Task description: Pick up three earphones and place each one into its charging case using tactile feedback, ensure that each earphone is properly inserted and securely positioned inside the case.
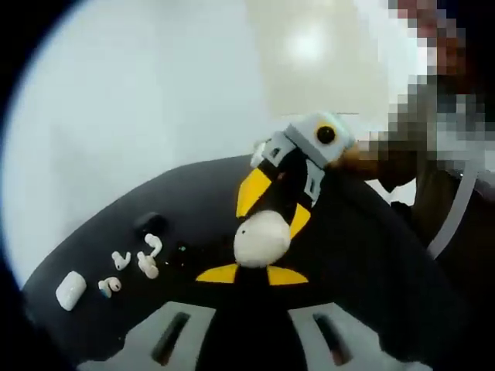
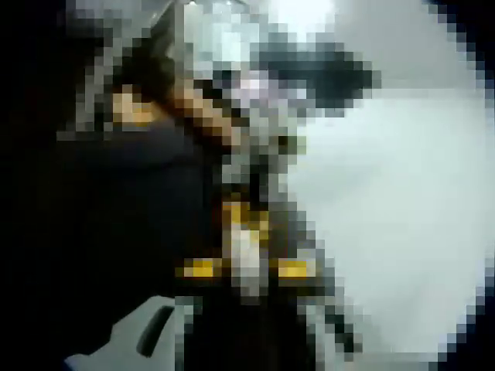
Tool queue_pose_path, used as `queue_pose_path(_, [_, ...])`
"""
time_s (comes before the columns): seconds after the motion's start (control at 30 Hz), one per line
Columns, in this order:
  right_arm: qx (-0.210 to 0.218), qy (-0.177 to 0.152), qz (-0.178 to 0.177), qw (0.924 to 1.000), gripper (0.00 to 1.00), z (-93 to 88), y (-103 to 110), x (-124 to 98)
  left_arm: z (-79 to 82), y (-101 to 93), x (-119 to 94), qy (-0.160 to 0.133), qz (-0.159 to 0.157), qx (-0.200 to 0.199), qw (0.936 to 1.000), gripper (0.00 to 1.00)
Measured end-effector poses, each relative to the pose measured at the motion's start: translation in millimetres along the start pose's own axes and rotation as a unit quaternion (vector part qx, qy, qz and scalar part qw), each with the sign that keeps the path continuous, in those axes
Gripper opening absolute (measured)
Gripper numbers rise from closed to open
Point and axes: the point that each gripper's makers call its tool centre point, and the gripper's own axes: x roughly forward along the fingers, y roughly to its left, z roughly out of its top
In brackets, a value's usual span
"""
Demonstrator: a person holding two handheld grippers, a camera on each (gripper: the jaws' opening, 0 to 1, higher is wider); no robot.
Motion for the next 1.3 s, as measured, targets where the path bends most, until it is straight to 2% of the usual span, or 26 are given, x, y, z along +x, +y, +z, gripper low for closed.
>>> queue_pose_path(0.1, [0.023, 0.000, 0.004, 0.9997, 0.23, -0.2, 1, 1, 1.7, 4.2, 0, -0.006, 0.015, 0.009, 0.9998, 0.08])
queue_pose_path(0.13, [0.062, -0.005, 0.004, 0.9980, 0.23, -0.7, -1, 1, 1.9, 4.0, -1, -0.007, 0.014, 0.009, 0.9998, 0.08])
queue_pose_path(0.2, [0.111, -0.008, 0.002, 0.9937, 0.23, -2.8, -6, 1, 2.3, 2.2, -1, -0.008, 0.011, 0.011, 0.9998, 0.10])
queue_pose_path(0.27, [0.182, -0.011, 0.008, 0.9833, 0.22, -5.0, -11, 0, 4.4, 2.9, -1, -0.013, 0.018, 0.024, 0.9995, 0.14])
queue_pose_path(0.37, [0.236, -0.026, 0.019, 0.9712, 0.22, -3.0, -15, -2, 7.0, 5.1, 1, -0.018, 0.026, 0.029, 0.9991, 0.23])
queue_pose_path(0.43, [0.291, -0.030, 0.029, 0.9559, 0.21, 0.1, -15, 0, 9.0, 2.4, 2, -0.021, 0.021, 0.029, 0.9991, 0.26])
queue_pose_path(0.5, [0.317, -0.042, 0.051, 0.9462, 0.21, 9.2, -11, 0, 10.2, -4.4, 3, -0.024, 0.007, 0.027, 0.9993, 0.29])
queue_pose_path(0.57, [0.375, -0.042, 0.074, 0.9233, 0.21, 15.7, -6, 2, 12.6, -16.9, 4, -0.024, -0.017, 0.022, 0.9993, 0.28])
queue_pose_path(0.6, [0.393, -0.035, 0.086, 0.9148, 0.21, 17.8, -3, 3, 13.5, -22.4, 5, -0.025, -0.028, 0.021, 0.9991, 0.28])
queue_pose_path(0.63, [0.400, -0.044, 0.094, 0.9106, 0.21, 22.9, -2, 3, 14.0, -26.6, 5, -0.023, -0.036, 0.016, 0.9990, 0.28])
queue_pose_path(0.77, [0.463, -0.037, 0.131, 0.8756, 0.21, 29.4, 6, 2, 15.0, -35.2, 5, -0.023, -0.060, -0.006, 0.9979, 0.28])
queue_pose_path(0.83, [0.491, -0.035, 0.132, 0.8604, 0.21, 27.4, 5, 2, 14.6, -34.8, 4, -0.022, -0.060, -0.011, 0.9979, 0.26])
queue_pose_path(0.9, [0.507, -0.033, 0.131, 0.8510, 0.21, 24.1, 4, 2, 13.0, -32.5, 4, -0.018, -0.057, -0.018, 0.9980, 0.23])
queue_pose_path(1.07, [0.521, -0.037, 0.124, 0.8436, 0.21, 22.0, 4, 3, 15.2, -30.0, 3, -0.025, -0.059, -0.045, 0.9970, 0.21])
queue_pose_path(1.13, [0.509, -0.043, 0.121, 0.8510, 0.21, 24.1, 5, 4, 17.5, -30.8, 3, -0.032, -0.061, -0.055, 0.9961, 0.21])
queue_pose_path(1.23, [0.471, -0.050, 0.120, 0.8724, 0.21, 26.7, 5, 4, 19.2, -32.0, 3, -0.037, -0.064, -0.065, 0.9951, 0.20])
queue_pose_path(1.27, [0.453, -0.053, 0.117, 0.8823, 0.21, 26.9, 5, 4, 18.2, -32.3, 3, -0.034, -0.065, -0.067, 0.9950, 0.20])
queue_pose_path(1.3, [0.424, -0.058, 0.114, 0.8966, 0.21, 28.5, 5, 4, 18.0, -32.8, 3, -0.034, -0.066, -0.067, 0.9950, 0.19])
